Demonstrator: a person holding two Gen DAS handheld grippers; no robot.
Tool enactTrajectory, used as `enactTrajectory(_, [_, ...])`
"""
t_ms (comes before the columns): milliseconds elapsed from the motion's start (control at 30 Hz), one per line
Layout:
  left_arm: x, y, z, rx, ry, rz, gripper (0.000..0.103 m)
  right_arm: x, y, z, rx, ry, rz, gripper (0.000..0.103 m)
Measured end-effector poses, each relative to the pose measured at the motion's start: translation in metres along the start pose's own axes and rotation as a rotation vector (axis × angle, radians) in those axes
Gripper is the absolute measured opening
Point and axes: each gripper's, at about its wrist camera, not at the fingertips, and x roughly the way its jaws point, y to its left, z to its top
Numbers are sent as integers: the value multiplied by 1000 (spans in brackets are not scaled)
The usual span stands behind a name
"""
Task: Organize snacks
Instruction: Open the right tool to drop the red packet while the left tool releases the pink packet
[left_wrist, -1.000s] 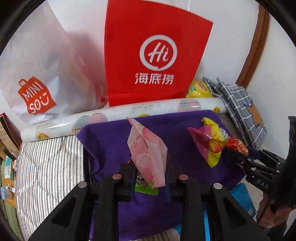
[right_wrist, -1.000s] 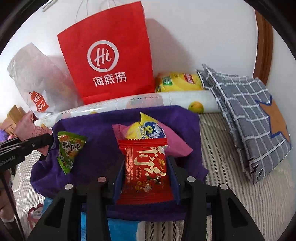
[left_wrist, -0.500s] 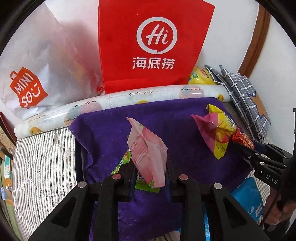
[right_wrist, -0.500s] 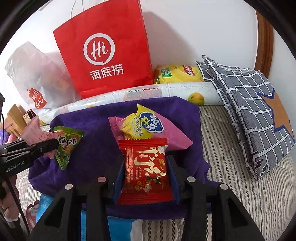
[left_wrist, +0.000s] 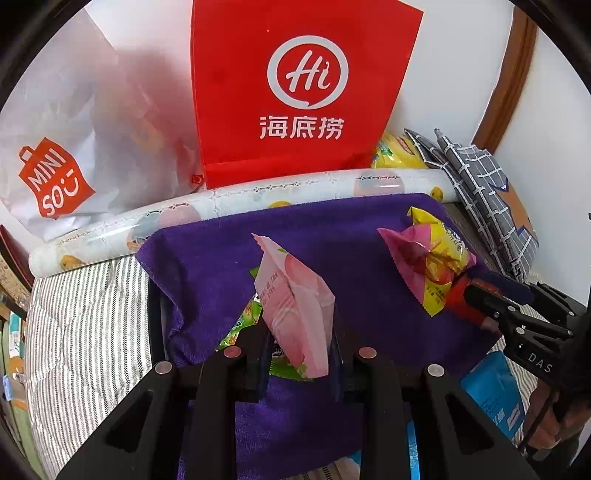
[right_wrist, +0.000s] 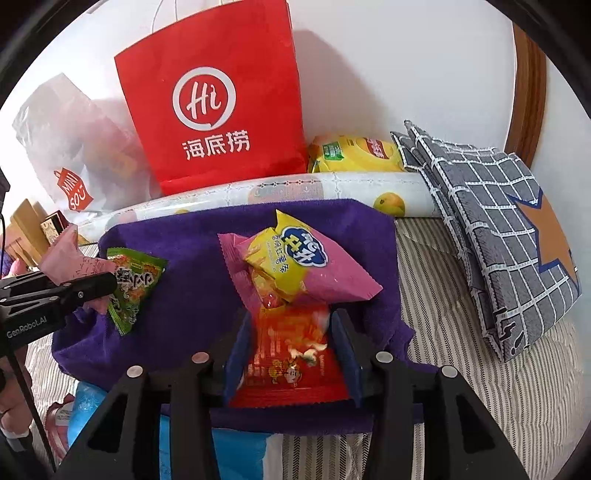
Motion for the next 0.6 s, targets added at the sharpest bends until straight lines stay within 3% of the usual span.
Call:
enactTrajectory(100, [-3,0,1,-5,2,-11,26,-9,3,1,-5,-20,6,59])
enactTrajectory(167, [-9,-1,3,-7,-9,-24,36,-16,5,1,-4,-39,8,62])
enactTrajectory(233, [-15,-2,4,-11,-18,-36,55,-25,7,1,-2,-52,6,65])
enactTrajectory(467, [-42,-13,7,14,-69,-53,61,-52,14,-4,-4,-77,-92,67])
enactTrajectory(600, [-59,-22,7,40,-95,-61,61,-70,13,-15,21,-95,-93,67])
